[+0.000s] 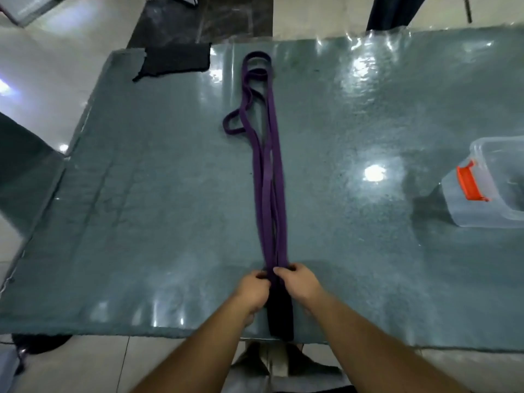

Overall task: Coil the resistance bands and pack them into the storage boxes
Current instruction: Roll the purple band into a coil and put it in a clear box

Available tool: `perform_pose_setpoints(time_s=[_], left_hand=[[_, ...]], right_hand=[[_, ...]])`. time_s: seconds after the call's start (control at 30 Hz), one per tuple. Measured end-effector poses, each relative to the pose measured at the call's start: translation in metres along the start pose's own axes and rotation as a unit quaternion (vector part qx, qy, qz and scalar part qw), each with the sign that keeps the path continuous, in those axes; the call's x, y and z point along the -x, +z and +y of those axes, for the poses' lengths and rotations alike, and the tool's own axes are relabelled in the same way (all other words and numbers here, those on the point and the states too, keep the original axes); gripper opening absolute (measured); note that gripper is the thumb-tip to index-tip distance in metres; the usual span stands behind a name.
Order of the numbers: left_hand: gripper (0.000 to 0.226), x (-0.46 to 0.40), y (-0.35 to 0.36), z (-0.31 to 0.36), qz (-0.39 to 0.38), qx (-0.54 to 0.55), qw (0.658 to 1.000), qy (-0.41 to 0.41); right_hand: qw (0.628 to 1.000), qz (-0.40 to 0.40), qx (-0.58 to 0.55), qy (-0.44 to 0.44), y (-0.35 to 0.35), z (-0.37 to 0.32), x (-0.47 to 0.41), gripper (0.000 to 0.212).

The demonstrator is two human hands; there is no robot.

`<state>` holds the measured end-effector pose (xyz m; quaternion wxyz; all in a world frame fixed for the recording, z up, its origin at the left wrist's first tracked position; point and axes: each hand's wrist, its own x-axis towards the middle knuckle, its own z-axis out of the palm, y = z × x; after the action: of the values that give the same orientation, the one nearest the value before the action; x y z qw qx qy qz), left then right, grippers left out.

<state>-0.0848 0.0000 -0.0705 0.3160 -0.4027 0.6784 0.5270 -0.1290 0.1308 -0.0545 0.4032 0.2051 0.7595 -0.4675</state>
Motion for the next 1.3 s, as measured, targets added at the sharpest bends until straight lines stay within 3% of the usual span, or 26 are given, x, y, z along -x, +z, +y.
perform_pose_setpoints(time_s=[0.17,0.3,0.37,0.43,0.5,0.6,0.73,0.87,0.97,1.1,1.23,1.3], left_hand=[[0.030,0.029,-0.008,0.026,-0.069,0.058,0.995,0.038],[0.026,0.046,-0.021,0.046,-0.115,0.097,0.988,0.043],[0.022,0.044,-0.032,0.053,-0.071,0.109,0.991,0.044],[0.020,0.038,-0.045,0.061,0.022,0.089,0.994,0.059],[0.018,0.035,-0.056,0.074,0.058,0.100,0.992,0.058],[0.024,0.040,-0.059,0.105,-0.012,0.188,0.982,0.022],[0.049,0.042,-0.058,0.149,-0.116,0.233,0.965,0.024],[0.041,0.040,-0.058,0.178,-0.163,0.292,0.942,0.024],[0.023,0.044,-0.054,0.183,-0.151,0.285,0.946,0.029],[0.014,0.058,-0.051,0.193,-0.094,0.232,0.962,0.110],[0.006,0.087,-0.064,0.214,-0.034,0.148,0.959,0.238],[0.006,0.103,-0.077,0.226,0.017,0.065,0.952,0.299]], right_hand=[[0.992,0.031,-0.116,0.027,0.004,0.002,-0.004,0.067],[0.984,-0.038,-0.171,0.015,0.004,-0.011,0.006,0.030],[0.984,-0.034,-0.172,-0.007,0.005,-0.018,0.010,0.030],[0.991,-0.015,-0.134,-0.023,0.001,-0.029,0.021,0.033],[0.998,0.003,-0.045,-0.048,-0.008,-0.039,0.033,0.035],[0.988,0.012,0.098,-0.115,-0.022,-0.054,0.055,0.033],[0.944,-0.003,0.249,-0.215,-0.035,-0.060,0.099,0.028],[0.884,-0.023,0.382,-0.268,-0.046,-0.050,0.134,0.028],[0.888,0.003,0.390,-0.243,-0.055,-0.036,0.134,0.030],[0.919,0.041,0.338,-0.201,-0.062,-0.019,0.118,0.037],[0.910,0.046,0.348,-0.220,-0.076,-0.033,0.111,0.083],[0.914,0.069,0.312,-0.250,-0.087,-0.059,0.111,0.087]])
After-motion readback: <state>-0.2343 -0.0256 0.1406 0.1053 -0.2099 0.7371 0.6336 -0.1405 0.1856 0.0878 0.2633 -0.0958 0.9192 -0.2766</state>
